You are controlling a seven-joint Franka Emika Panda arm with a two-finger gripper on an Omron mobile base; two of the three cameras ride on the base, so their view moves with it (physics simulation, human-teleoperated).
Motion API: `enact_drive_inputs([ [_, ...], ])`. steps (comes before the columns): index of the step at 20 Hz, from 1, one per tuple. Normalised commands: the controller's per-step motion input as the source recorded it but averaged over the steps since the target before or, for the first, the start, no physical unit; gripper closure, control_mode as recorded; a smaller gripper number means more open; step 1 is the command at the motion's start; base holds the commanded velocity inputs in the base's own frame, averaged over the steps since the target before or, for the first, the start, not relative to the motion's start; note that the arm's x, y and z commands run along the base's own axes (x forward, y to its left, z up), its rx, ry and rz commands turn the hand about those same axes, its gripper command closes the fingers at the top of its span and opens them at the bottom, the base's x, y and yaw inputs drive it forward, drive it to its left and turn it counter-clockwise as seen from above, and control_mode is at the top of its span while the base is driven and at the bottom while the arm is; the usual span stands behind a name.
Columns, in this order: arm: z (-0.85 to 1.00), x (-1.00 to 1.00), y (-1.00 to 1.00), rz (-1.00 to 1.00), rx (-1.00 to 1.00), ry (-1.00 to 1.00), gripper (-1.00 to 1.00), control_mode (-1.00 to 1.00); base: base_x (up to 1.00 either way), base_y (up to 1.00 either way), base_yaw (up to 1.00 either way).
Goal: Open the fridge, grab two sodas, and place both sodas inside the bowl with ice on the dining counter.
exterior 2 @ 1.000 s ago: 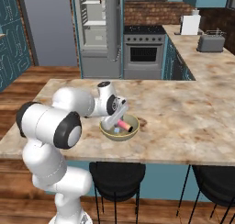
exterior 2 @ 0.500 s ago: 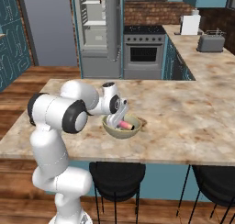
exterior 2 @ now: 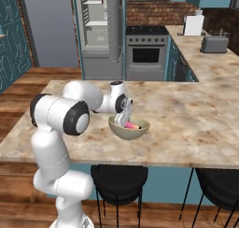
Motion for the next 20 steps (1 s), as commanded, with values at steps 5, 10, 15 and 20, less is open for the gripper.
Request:
enact_drive_inputs([
  [5, -0.08, -0.32, 0.01, 0.00, 0.00, -0.10, 1.00, -1.00, 0.00, 0.00, 0.00],
  [10, -0.17, -0.03, 0.17, 0.00, 0.05, -0.18, -1.00, -1.00, 0.00, 0.00, 0.00],
  [15, 0.00, 0.00, 0.00, 0.00, 0.13, -0.26, -1.00, -1.00, 0.00, 0.00, 0.00],
  [20, 0.12, 0.02, 0.00, 0.00, 0.04, -0.14, -1.00, -1.00, 0.00, 0.00, 0.00],
])
